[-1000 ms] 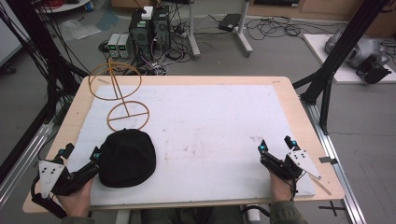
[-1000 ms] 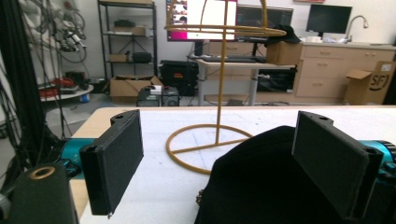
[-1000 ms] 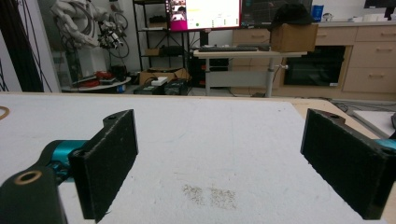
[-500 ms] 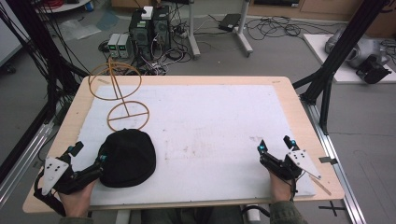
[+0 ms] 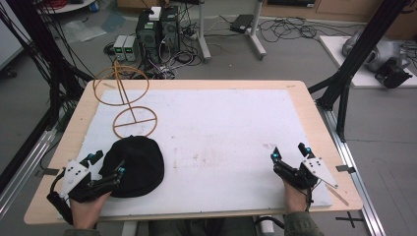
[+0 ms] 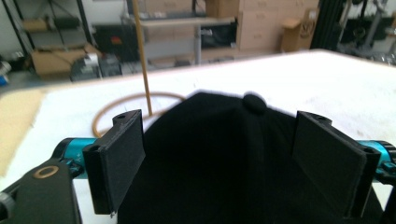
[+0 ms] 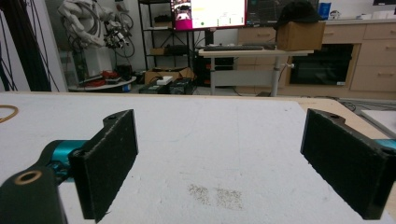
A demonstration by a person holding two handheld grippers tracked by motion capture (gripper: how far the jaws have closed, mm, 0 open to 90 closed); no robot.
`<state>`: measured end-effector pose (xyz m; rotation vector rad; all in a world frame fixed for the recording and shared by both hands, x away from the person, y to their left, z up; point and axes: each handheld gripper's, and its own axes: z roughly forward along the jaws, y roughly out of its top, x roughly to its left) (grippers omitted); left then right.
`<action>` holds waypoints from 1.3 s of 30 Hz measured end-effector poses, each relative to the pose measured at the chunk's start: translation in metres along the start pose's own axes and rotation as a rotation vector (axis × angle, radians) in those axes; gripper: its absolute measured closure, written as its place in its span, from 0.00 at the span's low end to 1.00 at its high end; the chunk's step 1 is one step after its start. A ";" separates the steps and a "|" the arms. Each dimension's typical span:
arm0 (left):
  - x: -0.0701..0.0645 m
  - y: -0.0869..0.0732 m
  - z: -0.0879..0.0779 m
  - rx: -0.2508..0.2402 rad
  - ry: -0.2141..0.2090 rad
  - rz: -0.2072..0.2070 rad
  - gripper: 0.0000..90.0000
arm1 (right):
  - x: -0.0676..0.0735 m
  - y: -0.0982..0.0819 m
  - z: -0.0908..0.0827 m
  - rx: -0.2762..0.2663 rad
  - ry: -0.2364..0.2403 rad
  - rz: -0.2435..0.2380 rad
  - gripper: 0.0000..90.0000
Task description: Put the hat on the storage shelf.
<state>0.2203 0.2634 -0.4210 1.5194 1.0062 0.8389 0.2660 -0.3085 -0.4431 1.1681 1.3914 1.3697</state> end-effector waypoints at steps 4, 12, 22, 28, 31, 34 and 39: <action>-0.001 -0.002 0.005 0.059 -0.026 0.009 0.21 | 0.000 0.000 0.000 -0.001 0.002 0.000 0.11; -0.004 -0.006 0.010 0.110 -0.047 0.023 0.24 | 0.001 0.000 0.001 0.006 0.007 -0.005 0.11; -0.007 -0.009 0.013 0.160 -0.101 0.027 0.39 | 0.000 0.000 0.001 0.002 0.002 0.000 0.11; -0.006 -0.007 0.011 0.178 -0.092 -0.013 0.69 | 0.000 0.000 0.000 0.001 -0.001 0.004 0.11; -0.008 -0.005 0.009 0.174 -0.100 -0.002 0.95 | 0.000 0.000 0.000 -0.002 -0.002 0.004 0.11; -0.011 -0.004 0.008 0.170 -0.089 0.023 0.96 | 0.001 0.000 0.000 0.000 0.000 0.002 0.11; -0.016 0.001 0.003 0.109 -0.068 0.062 0.97 | 0.002 0.000 0.000 -0.002 0.002 0.005 0.11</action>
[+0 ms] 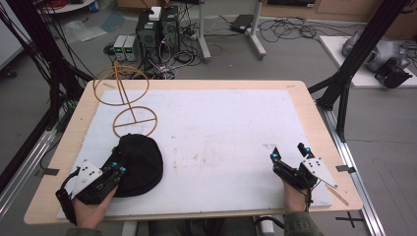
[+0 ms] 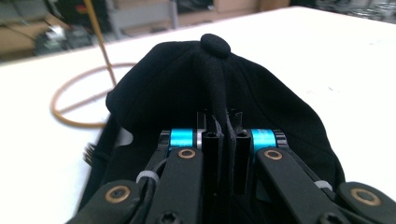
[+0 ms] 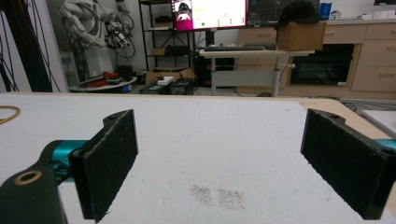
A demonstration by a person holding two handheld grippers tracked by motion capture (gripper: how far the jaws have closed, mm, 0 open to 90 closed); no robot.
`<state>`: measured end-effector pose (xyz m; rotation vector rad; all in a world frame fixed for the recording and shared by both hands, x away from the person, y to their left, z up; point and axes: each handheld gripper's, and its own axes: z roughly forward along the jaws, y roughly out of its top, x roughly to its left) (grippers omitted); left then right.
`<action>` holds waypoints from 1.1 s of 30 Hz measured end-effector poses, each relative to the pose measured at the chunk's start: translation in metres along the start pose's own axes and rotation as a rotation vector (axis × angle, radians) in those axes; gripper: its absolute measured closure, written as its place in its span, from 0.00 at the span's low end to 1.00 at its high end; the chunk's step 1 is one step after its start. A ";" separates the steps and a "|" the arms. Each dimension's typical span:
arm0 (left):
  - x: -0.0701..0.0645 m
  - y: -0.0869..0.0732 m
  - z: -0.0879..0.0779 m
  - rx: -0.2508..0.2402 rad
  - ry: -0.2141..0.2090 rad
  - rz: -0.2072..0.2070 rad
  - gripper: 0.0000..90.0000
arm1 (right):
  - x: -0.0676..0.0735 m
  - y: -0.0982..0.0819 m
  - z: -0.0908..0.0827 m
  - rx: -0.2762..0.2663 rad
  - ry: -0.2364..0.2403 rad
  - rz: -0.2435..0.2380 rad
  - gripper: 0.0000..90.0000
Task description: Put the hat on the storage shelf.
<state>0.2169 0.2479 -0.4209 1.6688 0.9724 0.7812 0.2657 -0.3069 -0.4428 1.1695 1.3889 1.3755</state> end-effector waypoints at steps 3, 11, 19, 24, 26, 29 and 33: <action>0.000 0.002 -0.003 -0.027 -0.003 0.009 0.97 | 0.000 0.000 0.000 0.002 0.002 0.001 0.11; -0.003 0.006 -0.004 -0.063 -0.026 -0.001 0.97 | -0.001 0.000 0.000 0.002 0.000 0.000 0.11; -0.010 0.014 -0.008 -0.124 -0.056 0.002 0.97 | -0.001 0.000 0.000 0.001 0.001 0.002 0.11; -0.014 0.020 -0.010 -0.150 -0.078 0.012 0.96 | -0.001 0.000 0.000 0.003 0.002 0.008 0.11; -0.016 0.022 -0.011 -0.159 -0.076 0.023 0.96 | -0.001 0.000 0.001 0.000 0.001 0.002 0.11; -0.017 0.025 -0.012 -0.175 -0.077 0.030 0.96 | -0.001 0.000 0.001 0.002 0.003 0.001 0.11; -0.017 0.027 -0.014 -0.191 -0.078 0.022 0.96 | -0.001 0.000 0.001 0.001 0.005 -0.002 0.11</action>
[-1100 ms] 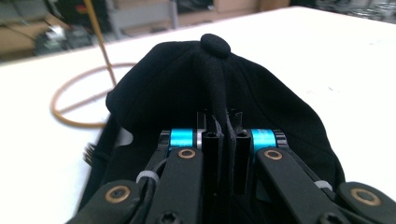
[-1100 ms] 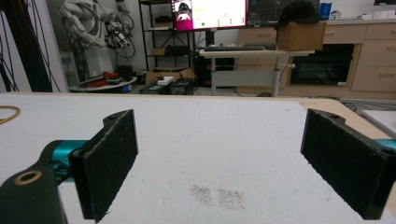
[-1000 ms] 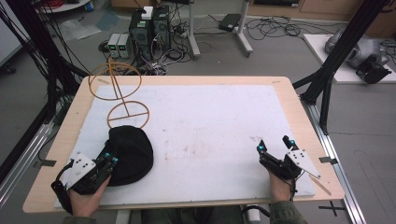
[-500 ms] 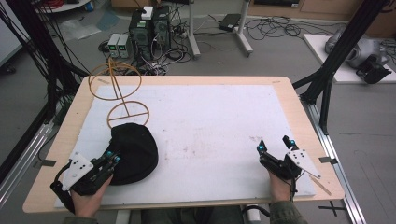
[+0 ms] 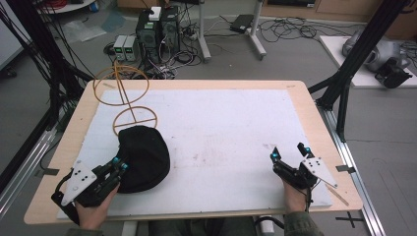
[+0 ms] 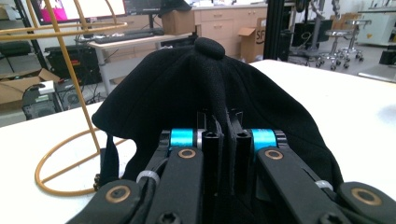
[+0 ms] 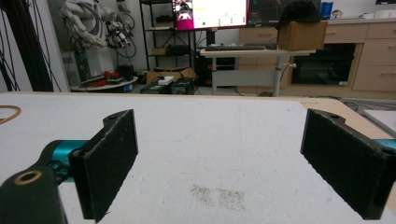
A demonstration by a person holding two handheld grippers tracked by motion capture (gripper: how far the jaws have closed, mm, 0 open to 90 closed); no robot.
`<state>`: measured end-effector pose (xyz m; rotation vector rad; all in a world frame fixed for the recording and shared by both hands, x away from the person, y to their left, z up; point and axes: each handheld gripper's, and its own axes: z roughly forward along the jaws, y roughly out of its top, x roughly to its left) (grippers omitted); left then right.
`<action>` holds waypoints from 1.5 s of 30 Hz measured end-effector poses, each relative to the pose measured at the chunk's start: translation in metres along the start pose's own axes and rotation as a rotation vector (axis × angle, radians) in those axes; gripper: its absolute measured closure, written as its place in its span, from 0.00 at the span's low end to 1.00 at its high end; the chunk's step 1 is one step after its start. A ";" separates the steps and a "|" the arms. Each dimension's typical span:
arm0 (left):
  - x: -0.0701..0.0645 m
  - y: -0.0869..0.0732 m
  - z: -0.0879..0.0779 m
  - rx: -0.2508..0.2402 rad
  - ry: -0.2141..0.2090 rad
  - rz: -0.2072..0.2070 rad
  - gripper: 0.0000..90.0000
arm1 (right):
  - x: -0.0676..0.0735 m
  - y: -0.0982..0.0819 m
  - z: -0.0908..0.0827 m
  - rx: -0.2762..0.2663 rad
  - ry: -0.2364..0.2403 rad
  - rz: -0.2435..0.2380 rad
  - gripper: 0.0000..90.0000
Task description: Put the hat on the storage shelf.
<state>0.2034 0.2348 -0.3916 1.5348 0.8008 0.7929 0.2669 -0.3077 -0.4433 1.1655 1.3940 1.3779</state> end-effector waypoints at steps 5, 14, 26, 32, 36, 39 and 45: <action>-0.002 0.004 0.001 -0.023 0.017 0.012 0.96 | 0.001 0.000 0.001 -0.001 0.004 -0.007 0.11; -0.008 0.021 -0.006 -0.093 0.065 0.060 0.96 | 0.002 0.000 0.000 0.000 0.006 -0.006 0.11; -0.017 0.031 -0.009 -0.133 0.129 0.144 0.96 | 0.003 0.000 0.001 -0.003 0.011 -0.013 0.11; -0.017 0.042 -0.012 -0.170 0.160 0.178 0.96 | 0.003 0.000 0.001 0.000 0.014 -0.015 0.11; -0.015 0.051 -0.011 -0.202 0.187 0.190 0.96 | 0.003 0.000 0.001 -0.001 0.012 -0.015 0.11; -0.012 0.057 -0.010 -0.213 0.204 0.181 0.96 | 0.003 0.000 0.001 -0.003 0.009 -0.018 0.11; -0.009 0.068 -0.006 -0.241 0.239 0.197 0.96 | 0.003 0.000 0.001 -0.003 0.007 -0.018 0.12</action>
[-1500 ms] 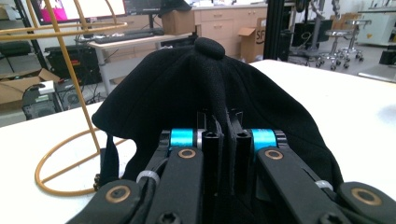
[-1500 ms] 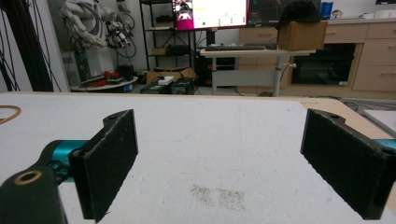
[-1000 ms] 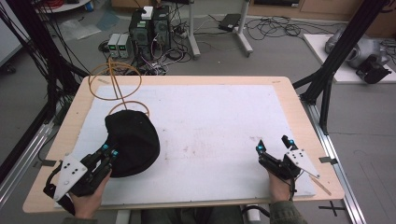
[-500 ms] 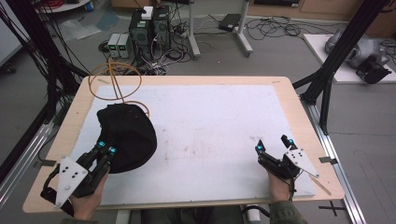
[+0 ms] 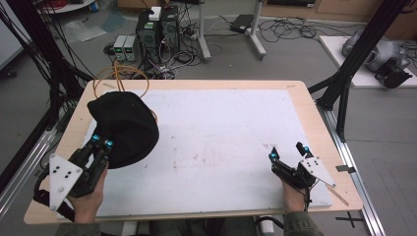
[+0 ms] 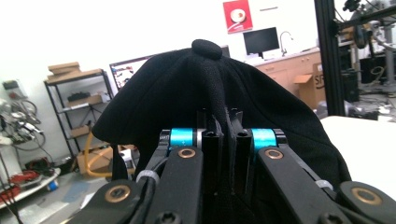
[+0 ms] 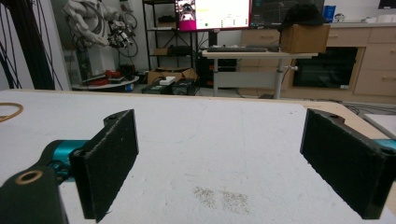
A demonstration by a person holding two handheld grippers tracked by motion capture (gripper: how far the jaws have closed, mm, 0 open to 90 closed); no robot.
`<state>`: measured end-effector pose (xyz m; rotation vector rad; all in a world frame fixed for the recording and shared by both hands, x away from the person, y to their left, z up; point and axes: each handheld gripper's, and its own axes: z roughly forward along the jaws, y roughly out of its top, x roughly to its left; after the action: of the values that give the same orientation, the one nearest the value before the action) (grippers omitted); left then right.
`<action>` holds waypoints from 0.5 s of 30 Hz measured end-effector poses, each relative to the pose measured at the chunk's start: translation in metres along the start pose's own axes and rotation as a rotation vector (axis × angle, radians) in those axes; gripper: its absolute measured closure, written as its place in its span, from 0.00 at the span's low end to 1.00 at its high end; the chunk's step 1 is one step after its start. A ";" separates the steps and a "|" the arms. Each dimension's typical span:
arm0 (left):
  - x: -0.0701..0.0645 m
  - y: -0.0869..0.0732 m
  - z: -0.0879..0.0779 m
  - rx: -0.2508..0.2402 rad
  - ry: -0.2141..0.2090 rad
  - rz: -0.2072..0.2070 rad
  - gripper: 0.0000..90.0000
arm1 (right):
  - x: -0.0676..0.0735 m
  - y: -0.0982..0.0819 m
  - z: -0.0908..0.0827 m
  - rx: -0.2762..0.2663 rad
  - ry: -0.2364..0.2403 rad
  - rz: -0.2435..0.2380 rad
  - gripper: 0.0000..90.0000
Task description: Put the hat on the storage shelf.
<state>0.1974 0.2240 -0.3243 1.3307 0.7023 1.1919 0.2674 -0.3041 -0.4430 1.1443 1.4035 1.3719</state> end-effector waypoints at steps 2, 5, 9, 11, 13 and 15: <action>0.000 0.004 0.003 -0.008 0.013 0.004 0.96 | 0.001 0.000 -0.001 -0.003 -0.004 0.002 0.12; 0.001 0.009 0.008 -0.023 0.023 -0.006 0.96 | 0.001 0.001 -0.001 -0.010 -0.004 0.000 0.12; 0.004 0.018 0.016 -0.040 0.036 0.000 0.96 | 0.000 0.001 -0.001 -0.008 -0.007 -0.003 0.12; 0.007 0.022 0.022 -0.041 0.043 0.004 0.96 | 0.001 0.001 -0.001 -0.011 -0.005 -0.003 0.12; 0.011 0.025 0.028 -0.042 0.053 -0.004 0.96 | 0.000 0.001 -0.001 -0.009 -0.005 -0.002 0.12; 0.014 0.028 0.035 -0.043 0.068 -0.002 0.96 | 0.001 0.001 -0.001 -0.005 -0.001 -0.001 0.12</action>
<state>0.2272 0.2206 -0.2884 1.2586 0.7221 1.2490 0.2662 -0.3036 -0.4423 1.1409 1.3987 1.3732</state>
